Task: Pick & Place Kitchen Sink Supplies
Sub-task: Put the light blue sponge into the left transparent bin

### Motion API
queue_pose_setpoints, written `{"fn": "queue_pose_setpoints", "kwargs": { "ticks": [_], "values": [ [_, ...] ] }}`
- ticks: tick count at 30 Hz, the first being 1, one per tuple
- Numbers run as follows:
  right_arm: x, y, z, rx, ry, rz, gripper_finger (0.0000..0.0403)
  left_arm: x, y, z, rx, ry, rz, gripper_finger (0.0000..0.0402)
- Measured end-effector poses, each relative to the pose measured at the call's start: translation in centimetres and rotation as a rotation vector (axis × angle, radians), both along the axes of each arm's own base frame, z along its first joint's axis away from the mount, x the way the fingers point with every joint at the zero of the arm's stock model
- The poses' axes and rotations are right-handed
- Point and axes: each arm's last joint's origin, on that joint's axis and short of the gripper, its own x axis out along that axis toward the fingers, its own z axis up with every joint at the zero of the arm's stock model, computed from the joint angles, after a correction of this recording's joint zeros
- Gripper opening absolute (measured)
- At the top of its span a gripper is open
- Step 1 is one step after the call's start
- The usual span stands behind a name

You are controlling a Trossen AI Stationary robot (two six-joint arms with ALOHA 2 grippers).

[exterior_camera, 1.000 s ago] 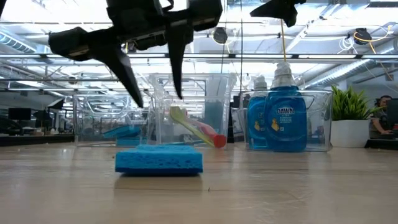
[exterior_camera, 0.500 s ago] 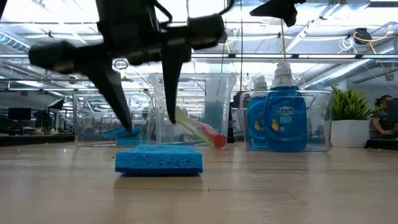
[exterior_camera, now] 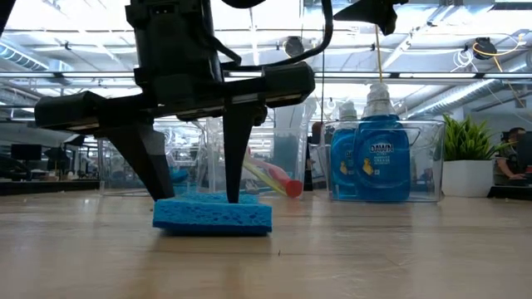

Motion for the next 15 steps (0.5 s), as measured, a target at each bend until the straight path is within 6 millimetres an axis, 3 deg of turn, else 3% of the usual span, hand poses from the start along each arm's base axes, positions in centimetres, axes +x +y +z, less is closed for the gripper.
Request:
{"fn": "queue_pose_setpoints", "kwargs": {
  "ticks": [15],
  "values": [
    [0.00, 0.03, -0.01, 0.007, -0.001, 0.000, 0.0212, 0.05, 0.02, -0.20, 0.020, -0.012, 0.014, 0.0212]
  ]
}}
